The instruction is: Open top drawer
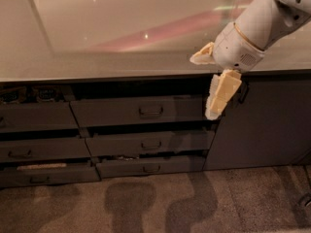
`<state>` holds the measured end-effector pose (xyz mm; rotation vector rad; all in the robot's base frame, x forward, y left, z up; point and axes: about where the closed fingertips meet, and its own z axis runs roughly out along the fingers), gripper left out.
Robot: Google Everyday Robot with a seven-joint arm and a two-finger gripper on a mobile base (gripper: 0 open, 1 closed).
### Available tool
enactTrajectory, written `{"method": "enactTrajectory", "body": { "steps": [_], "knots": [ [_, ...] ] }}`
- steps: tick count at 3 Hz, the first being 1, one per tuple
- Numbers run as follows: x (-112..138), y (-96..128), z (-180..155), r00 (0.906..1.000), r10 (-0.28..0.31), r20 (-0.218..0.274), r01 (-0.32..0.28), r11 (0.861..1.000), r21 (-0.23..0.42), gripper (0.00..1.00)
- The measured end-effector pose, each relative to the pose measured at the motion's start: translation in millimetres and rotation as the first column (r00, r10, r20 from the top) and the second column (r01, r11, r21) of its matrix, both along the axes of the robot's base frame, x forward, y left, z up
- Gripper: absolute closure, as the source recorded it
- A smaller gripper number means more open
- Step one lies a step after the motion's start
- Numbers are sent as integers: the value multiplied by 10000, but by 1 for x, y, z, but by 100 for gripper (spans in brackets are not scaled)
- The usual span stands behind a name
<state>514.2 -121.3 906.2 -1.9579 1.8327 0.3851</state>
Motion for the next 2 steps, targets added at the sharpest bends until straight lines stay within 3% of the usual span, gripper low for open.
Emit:
{"method": "enactTrajectory", "body": {
  "steps": [2],
  "knots": [
    [13, -6, -15, 9996, -110, -255, 112, 9999, 51, 0]
  ]
}}
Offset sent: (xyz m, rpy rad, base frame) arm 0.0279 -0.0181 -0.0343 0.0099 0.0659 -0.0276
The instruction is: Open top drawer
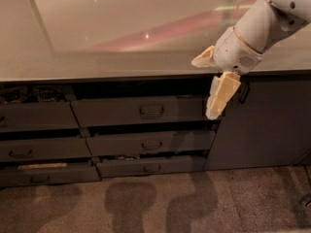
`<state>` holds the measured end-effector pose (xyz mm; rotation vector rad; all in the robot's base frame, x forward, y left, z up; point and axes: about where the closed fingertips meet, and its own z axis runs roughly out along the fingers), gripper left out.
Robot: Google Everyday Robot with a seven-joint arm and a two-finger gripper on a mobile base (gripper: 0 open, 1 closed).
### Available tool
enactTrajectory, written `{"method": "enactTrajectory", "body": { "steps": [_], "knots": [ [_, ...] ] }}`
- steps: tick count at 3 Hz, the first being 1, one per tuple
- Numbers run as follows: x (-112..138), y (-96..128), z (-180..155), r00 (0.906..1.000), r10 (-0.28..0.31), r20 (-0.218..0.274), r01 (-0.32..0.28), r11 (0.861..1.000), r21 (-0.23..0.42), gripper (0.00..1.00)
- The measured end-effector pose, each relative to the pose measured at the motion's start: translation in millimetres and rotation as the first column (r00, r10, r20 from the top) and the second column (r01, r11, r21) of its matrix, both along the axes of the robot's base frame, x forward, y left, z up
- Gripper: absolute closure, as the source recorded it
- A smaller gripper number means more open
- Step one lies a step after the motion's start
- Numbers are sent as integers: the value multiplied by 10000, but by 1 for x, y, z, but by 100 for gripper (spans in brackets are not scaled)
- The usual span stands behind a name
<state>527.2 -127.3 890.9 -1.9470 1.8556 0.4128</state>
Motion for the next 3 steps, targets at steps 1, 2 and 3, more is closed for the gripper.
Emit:
{"method": "enactTrajectory", "body": {
  "steps": [1, 2, 3],
  "knots": [
    [25, -12, -37, 9991, -17, -417, 22, 9999, 123, 0],
    [53, -17, -88, 9940, 239, -1068, -193, 9988, 440, 0],
    [54, -17, -88, 9940, 239, -1063, -194, 9989, 435, 0]
  ]
}}
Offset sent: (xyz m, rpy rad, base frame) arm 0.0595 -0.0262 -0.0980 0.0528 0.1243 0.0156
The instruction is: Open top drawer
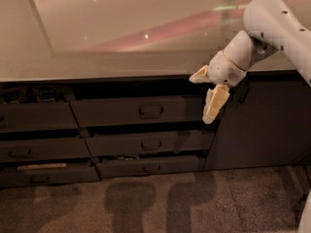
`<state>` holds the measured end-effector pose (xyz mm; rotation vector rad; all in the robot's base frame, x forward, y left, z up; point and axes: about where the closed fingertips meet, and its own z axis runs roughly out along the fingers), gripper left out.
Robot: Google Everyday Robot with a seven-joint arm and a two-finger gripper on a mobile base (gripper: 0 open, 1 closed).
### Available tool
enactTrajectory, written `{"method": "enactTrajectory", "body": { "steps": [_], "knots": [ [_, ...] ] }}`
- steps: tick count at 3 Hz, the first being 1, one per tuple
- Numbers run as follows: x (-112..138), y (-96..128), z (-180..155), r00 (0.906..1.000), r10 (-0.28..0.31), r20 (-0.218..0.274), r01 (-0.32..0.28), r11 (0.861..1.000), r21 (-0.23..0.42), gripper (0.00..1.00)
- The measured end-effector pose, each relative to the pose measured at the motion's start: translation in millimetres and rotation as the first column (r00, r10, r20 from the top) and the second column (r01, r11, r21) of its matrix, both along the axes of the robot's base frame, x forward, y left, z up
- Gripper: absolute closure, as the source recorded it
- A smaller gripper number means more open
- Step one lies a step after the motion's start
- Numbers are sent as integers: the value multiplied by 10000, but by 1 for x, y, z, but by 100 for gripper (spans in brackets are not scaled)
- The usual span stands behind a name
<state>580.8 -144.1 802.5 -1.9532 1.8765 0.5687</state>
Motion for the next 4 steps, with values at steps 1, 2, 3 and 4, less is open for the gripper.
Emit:
{"method": "enactTrajectory", "body": {
  "steps": [1, 2, 3, 4],
  "knots": [
    [-2, 9, -3, 9989, -83, 452, 123, 9959, -892, 0],
    [-5, 20, -13, 9948, -19, 1015, 257, 9719, -2339, 0],
    [-5, 20, -13, 9948, -19, 1014, 257, 9719, -2340, 0],
    [16, -4, -70, 9990, -342, 292, 416, 9508, -3070, 0]
  ]
}}
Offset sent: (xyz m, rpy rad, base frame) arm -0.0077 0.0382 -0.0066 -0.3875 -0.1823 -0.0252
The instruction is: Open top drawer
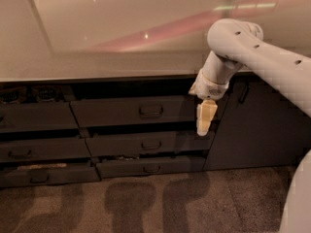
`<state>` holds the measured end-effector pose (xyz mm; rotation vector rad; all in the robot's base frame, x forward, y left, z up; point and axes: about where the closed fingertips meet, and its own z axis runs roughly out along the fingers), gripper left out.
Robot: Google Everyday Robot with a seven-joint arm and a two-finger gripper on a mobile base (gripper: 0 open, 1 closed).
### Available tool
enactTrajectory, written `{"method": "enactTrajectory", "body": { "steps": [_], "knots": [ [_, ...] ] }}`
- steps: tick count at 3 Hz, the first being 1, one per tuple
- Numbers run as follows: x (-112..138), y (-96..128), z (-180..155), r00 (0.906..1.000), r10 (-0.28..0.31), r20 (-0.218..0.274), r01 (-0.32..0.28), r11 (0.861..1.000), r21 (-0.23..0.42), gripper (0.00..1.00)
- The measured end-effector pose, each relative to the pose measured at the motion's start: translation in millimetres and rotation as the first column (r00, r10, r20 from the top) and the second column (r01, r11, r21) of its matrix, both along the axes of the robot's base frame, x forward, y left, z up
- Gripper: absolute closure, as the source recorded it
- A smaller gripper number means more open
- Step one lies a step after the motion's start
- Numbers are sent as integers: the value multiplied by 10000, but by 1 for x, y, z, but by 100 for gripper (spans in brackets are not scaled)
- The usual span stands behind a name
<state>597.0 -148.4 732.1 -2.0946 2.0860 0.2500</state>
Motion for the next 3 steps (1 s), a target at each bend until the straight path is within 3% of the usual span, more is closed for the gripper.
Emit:
{"method": "enactTrajectory", "body": {
  "steps": [1, 2, 3],
  "knots": [
    [0, 0, -1, 10000, 0, -14, 0, 10000, -1, 0],
    [-3, 2, 1, 9974, 73, 713, -48, 9994, -357, 0],
    [-15, 0, 5, 9767, 392, 2108, -245, 9971, -721, 0]
  ]
}}
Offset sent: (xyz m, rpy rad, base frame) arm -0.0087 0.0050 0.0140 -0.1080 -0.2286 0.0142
